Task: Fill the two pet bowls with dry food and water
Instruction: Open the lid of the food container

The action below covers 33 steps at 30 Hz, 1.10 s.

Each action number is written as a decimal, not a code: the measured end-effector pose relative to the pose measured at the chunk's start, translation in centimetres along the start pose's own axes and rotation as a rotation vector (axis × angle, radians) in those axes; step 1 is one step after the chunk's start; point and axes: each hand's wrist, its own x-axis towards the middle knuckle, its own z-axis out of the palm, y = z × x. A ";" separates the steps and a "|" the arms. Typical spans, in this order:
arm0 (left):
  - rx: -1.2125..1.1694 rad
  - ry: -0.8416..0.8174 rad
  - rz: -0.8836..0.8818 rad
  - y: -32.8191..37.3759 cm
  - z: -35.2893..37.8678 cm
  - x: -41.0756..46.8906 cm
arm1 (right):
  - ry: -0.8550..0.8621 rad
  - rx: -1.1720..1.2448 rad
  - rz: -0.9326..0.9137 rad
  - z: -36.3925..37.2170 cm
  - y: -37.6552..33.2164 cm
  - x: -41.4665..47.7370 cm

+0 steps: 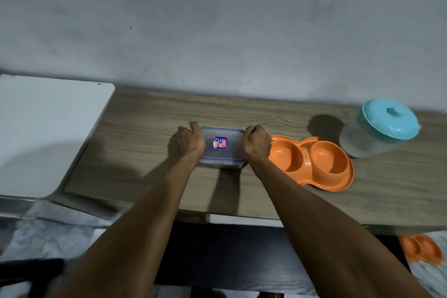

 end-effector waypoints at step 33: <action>-0.190 0.083 -0.095 -1.5 -1.6 -1.9 | 0.096 -0.512 -0.330 1.8 -0.9 1.2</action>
